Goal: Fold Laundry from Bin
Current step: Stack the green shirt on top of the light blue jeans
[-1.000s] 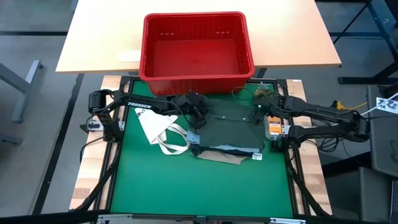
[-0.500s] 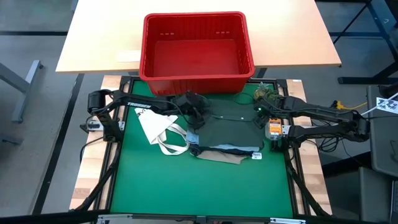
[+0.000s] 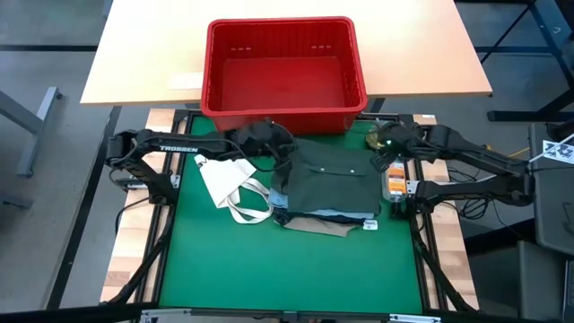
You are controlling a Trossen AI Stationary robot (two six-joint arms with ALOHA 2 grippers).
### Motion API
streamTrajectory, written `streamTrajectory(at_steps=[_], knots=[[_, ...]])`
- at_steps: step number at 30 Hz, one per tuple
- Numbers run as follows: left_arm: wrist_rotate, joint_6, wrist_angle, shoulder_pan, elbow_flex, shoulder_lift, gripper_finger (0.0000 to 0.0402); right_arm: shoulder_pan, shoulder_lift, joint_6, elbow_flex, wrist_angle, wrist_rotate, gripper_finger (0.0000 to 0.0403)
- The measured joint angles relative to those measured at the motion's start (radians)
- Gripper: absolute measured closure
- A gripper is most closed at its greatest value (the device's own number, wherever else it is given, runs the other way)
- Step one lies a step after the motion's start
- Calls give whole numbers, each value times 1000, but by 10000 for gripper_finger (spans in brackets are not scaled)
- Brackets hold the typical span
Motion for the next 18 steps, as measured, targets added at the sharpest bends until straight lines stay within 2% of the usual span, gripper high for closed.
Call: streamTrajectory(at_steps=[4, 7, 11, 18], knots=[[55, 0, 120, -1, 0, -1, 294, 1, -10, 0, 27, 116, -47, 219], [71, -5, 197, -4, 0, 11, 294, 1, -10, 0, 9, 209, -147, 219], [72, -53, 196, -13, 0, 40, 294, 26, -8, 0, -73, 331, -293, 219], [69, -72, 179, -39, 0, 167, 294, 163, -7, 65, -282, 514, -310, 219]])
